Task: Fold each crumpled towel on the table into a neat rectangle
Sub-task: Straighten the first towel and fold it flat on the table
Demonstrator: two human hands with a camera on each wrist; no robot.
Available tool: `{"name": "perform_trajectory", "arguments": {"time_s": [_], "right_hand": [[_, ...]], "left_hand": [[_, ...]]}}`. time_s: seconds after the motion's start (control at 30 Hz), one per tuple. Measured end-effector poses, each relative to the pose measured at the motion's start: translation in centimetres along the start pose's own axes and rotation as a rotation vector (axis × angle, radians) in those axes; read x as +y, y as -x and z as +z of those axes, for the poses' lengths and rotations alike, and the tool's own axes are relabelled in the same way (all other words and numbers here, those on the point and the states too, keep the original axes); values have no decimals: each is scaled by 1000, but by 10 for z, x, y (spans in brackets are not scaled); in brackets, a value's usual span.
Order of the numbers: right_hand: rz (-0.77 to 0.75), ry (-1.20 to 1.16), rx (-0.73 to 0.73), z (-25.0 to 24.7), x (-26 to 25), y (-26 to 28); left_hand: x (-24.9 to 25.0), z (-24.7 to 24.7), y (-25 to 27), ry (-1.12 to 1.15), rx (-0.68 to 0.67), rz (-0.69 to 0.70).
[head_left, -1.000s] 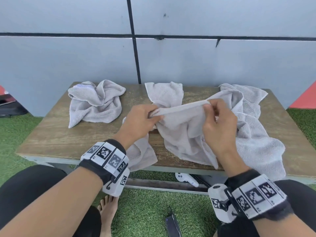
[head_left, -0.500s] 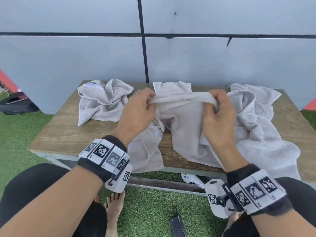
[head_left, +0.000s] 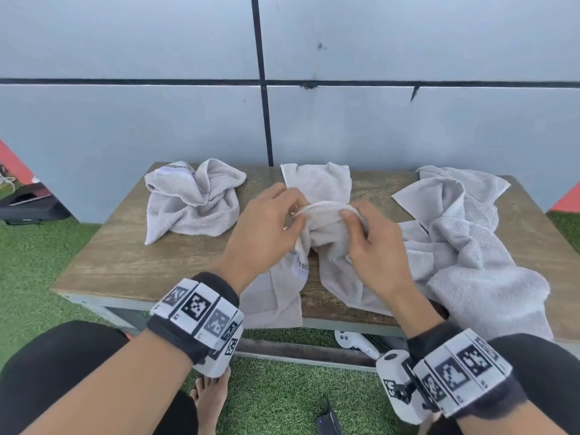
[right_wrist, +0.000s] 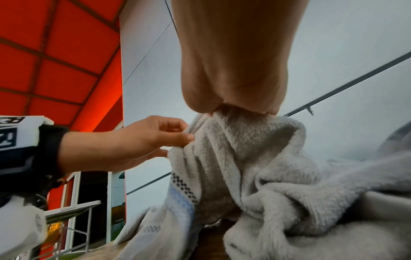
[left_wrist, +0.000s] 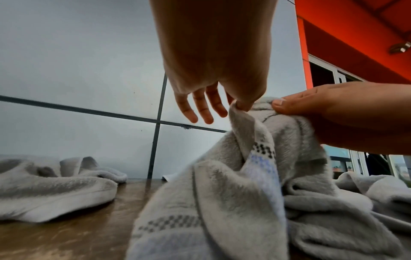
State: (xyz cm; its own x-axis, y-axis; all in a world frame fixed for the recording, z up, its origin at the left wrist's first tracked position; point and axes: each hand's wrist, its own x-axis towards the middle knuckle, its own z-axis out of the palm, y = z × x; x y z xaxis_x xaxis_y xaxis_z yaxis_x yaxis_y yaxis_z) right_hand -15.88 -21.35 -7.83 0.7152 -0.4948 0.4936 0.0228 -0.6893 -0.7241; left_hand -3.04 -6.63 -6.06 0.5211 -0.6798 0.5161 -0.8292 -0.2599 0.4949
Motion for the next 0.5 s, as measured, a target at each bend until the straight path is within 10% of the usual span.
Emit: {"name": "perform_trajectory", "arguments": {"time_s": [0.3,0.5], "right_hand": [[177,-46,197,-15,13,-6],[43,40,-20,-2,14,6]], "left_hand": [[-6,-9,-5,147,-10,-358],[4,-7,-5,360,-78,-368]]}}
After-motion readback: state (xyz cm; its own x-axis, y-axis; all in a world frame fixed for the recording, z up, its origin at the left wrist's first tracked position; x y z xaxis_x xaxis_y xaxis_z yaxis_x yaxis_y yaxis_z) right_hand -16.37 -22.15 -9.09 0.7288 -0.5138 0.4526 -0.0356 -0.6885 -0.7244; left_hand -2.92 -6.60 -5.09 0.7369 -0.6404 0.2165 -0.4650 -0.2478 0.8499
